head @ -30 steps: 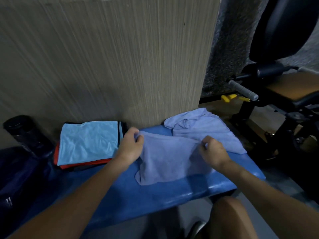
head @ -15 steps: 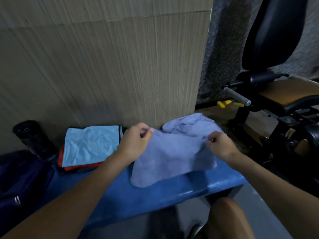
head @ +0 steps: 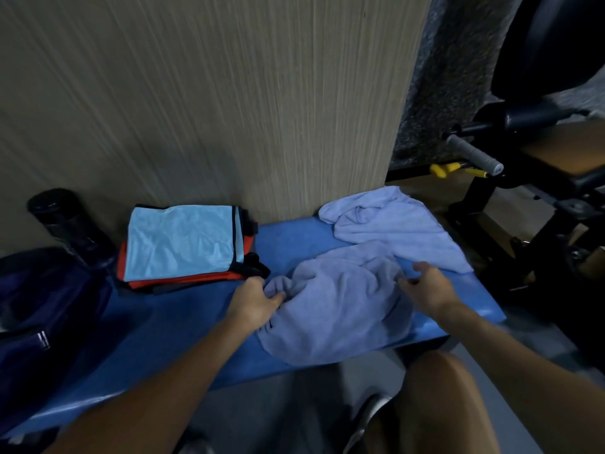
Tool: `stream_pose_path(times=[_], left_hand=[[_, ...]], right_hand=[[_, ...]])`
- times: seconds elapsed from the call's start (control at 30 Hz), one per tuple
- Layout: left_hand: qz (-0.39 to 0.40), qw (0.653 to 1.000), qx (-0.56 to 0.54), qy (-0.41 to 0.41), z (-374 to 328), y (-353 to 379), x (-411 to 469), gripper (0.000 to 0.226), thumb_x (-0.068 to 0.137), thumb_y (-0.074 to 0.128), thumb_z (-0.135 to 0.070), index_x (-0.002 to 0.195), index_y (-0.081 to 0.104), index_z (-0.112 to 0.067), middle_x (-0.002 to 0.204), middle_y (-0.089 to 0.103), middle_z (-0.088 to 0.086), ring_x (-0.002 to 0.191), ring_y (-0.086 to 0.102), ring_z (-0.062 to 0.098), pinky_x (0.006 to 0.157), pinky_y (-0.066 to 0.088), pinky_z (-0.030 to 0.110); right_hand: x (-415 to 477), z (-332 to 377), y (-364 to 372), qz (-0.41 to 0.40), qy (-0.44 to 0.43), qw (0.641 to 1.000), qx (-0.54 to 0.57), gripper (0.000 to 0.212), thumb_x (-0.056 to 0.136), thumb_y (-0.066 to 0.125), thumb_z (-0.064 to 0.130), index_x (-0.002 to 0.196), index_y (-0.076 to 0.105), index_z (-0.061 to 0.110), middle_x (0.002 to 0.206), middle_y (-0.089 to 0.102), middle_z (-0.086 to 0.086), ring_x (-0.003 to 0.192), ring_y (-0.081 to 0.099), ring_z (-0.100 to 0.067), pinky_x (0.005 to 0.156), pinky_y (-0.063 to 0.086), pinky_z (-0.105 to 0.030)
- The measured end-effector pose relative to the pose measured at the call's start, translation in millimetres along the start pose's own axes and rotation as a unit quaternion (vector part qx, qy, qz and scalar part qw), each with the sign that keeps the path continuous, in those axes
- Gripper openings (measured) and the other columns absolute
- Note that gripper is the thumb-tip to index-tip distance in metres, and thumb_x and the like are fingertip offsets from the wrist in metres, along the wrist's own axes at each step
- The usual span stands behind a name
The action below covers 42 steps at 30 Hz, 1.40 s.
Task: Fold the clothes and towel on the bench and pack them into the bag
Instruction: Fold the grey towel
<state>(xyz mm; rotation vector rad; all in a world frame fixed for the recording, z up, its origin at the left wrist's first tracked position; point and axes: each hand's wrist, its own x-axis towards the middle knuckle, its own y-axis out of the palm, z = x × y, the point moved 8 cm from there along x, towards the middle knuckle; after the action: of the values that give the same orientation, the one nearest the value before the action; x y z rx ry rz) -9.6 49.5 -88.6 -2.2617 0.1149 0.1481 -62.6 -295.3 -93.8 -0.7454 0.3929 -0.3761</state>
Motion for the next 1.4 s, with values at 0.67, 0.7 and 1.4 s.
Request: stream_pose_path(times=[0.67, 0.7, 1.4], left_hand=[[-0.2, 0.926, -0.271, 0.172, -99.9, -137.9, -13.6, 0.022, 0.09, 0.064, -0.001, 0.079, 0.061, -0.02, 0.075, 0.061, -0.006, 0.066, 0.053, 0.002, 0.066, 0.047, 0.017], [-0.21, 0.925, -0.259, 0.18, -103.1, -143.9, -15.3, 0.024, 0.089, 0.065, -0.001, 0.078, 0.062, -0.022, 0.076, 0.061, -0.007, 0.067, 0.053, 0.001, 0.066, 0.046, 0.016], [0.014, 0.977, -0.178, 0.119, -115.8, -94.5, -28.4, 0.053, 0.091, 0.033, 0.006, 0.121, 0.07, -0.018, 0.122, 0.066, -0.001, 0.117, 0.058, 0.01, 0.104, 0.043, 0.025]], right_hand=[[-14.7, 79.9, -116.4, -0.186, -0.115, 0.95, 0.223, 0.013, 0.097, 0.043, 0.014, 0.094, 0.053, 0.006, 0.07, 0.046, -0.001, 0.061, 0.04, -0.01, 0.055, 0.032, -0.028], [-16.8, 81.1, -124.3, -0.196, -0.116, 0.946, 0.229, 0.013, 0.097, 0.042, 0.015, 0.096, 0.052, 0.007, 0.071, 0.045, -0.001, 0.062, 0.04, -0.01, 0.055, 0.032, -0.027], [-56.4, 43.9, 4.8, 0.144, -0.086, 0.982, 0.088, 0.023, 0.079, 0.07, 0.008, 0.102, 0.064, 0.006, 0.084, 0.062, -0.009, 0.075, 0.056, -0.021, 0.068, 0.044, -0.027]])
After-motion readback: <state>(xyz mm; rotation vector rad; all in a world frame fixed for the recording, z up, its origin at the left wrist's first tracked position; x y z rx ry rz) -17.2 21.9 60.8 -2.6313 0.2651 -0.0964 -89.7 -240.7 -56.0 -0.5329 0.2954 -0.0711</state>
